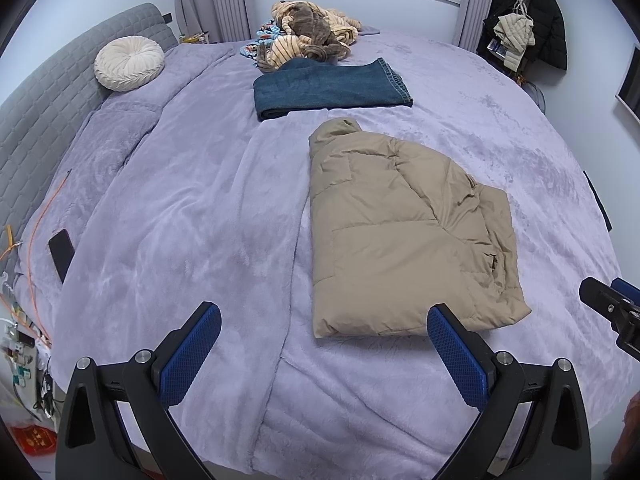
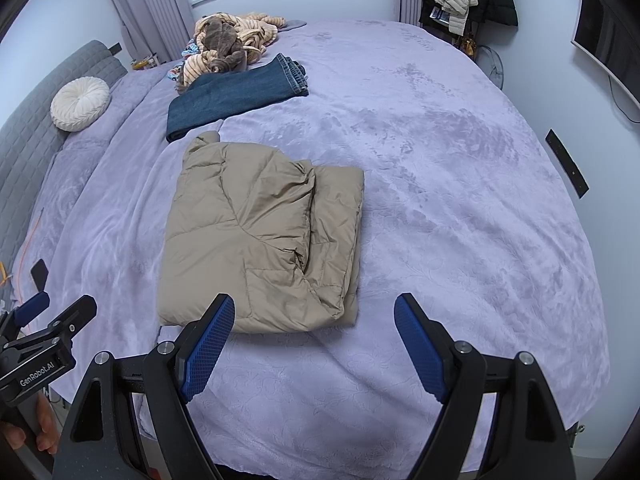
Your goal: Fold large clothes
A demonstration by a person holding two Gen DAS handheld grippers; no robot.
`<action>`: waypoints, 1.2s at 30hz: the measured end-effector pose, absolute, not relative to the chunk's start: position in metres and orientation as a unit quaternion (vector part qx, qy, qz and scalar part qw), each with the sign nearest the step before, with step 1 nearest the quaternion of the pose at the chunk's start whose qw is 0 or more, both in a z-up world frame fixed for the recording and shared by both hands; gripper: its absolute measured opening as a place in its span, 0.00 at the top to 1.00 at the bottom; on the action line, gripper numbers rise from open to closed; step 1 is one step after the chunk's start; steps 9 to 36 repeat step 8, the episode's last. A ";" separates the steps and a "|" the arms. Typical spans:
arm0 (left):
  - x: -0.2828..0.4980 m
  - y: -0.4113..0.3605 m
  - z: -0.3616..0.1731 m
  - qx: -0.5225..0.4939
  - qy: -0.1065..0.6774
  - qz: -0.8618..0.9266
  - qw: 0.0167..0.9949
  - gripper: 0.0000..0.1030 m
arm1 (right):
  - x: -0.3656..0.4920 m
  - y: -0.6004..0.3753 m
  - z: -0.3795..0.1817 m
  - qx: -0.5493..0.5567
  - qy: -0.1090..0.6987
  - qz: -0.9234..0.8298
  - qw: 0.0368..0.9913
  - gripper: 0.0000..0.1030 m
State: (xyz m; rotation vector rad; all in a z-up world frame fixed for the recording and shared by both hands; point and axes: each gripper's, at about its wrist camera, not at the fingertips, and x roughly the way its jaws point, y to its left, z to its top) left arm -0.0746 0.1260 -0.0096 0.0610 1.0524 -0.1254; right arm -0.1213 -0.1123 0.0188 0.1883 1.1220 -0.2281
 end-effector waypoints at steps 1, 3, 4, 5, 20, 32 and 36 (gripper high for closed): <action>-0.073 0.127 -0.009 0.028 0.501 -0.060 0.863 0.00 | -0.121 -0.112 0.019 0.089 0.530 -0.108 0.836 0.18; -0.072 0.124 -0.007 0.028 0.498 -0.061 0.864 0.00 | -0.121 -0.113 0.019 0.089 0.530 -0.108 0.836 0.18; -0.072 0.123 -0.007 0.030 0.496 -0.062 0.865 0.00 | -0.121 -0.112 0.019 0.089 0.530 -0.108 0.836 0.18; -0.072 0.121 -0.006 0.031 0.495 -0.063 0.866 0.00 | -0.121 -0.112 0.019 0.089 0.530 -0.108 0.836 0.18; -0.073 0.115 -0.007 0.033 0.496 -0.067 0.865 0.00 | -0.121 -0.113 0.019 0.090 0.530 -0.107 0.836 0.18; -0.073 0.115 -0.007 0.033 0.496 -0.067 0.865 0.00 | -0.121 -0.113 0.019 0.090 0.530 -0.107 0.836 0.18; -0.073 0.115 -0.007 0.033 0.496 -0.067 0.865 0.00 | -0.121 -0.113 0.019 0.090 0.530 -0.107 0.836 0.18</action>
